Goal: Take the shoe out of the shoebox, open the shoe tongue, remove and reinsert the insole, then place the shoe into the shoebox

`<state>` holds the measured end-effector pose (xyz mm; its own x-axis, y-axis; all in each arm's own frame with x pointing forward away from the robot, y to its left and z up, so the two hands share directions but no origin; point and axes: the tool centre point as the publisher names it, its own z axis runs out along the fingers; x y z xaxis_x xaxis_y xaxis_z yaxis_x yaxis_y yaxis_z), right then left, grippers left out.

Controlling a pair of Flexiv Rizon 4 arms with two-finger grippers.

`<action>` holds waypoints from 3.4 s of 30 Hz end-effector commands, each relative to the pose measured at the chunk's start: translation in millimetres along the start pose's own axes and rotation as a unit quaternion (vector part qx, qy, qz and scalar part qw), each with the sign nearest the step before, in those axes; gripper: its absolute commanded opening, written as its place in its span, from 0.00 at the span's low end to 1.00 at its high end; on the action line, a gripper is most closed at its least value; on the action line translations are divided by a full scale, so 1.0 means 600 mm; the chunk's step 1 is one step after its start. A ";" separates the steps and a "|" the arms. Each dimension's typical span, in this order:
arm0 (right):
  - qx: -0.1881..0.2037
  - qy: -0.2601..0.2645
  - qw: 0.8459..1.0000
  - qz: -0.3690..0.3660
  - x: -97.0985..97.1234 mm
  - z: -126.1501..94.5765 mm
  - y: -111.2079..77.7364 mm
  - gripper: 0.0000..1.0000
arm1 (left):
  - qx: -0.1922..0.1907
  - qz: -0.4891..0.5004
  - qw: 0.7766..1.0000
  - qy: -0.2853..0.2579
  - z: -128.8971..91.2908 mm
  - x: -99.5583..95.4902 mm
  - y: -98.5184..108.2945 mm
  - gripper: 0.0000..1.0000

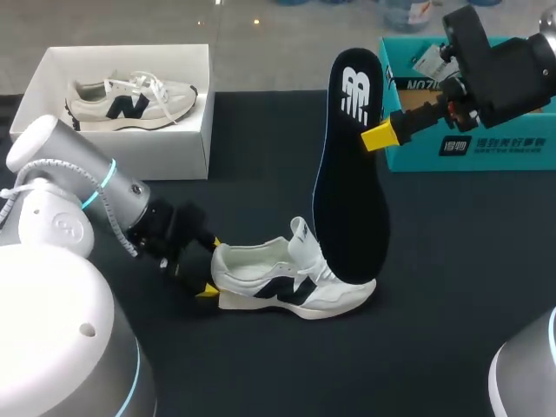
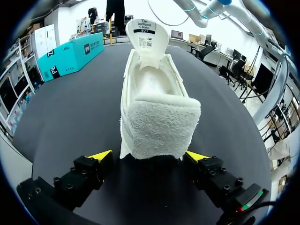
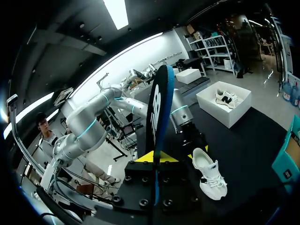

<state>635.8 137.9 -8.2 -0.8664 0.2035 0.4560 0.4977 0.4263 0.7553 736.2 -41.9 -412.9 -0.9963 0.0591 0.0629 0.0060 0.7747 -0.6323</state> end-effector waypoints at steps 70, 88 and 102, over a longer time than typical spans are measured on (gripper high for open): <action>0.001 0.001 1.000 0.000 -0.002 0.002 0.002 0.00 | -0.326 -0.030 0.944 -0.047 -0.079 0.027 -0.079 1.00; 0.001 0.001 1.000 0.000 -0.002 0.002 0.002 0.00 | -0.326 -0.030 0.944 -0.047 -0.079 0.027 -0.079 1.00; 0.001 0.001 1.000 0.000 -0.002 0.002 0.002 0.00 | -0.306 -0.022 0.951 -0.043 -0.068 -0.011 -0.140 1.00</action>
<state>635.8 137.8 -8.2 -0.8664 0.2035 0.4560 0.4977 0.4264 0.7553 737.1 -70.8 -326.6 -0.9997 -0.0171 -0.0168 -0.0158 0.9968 -0.0780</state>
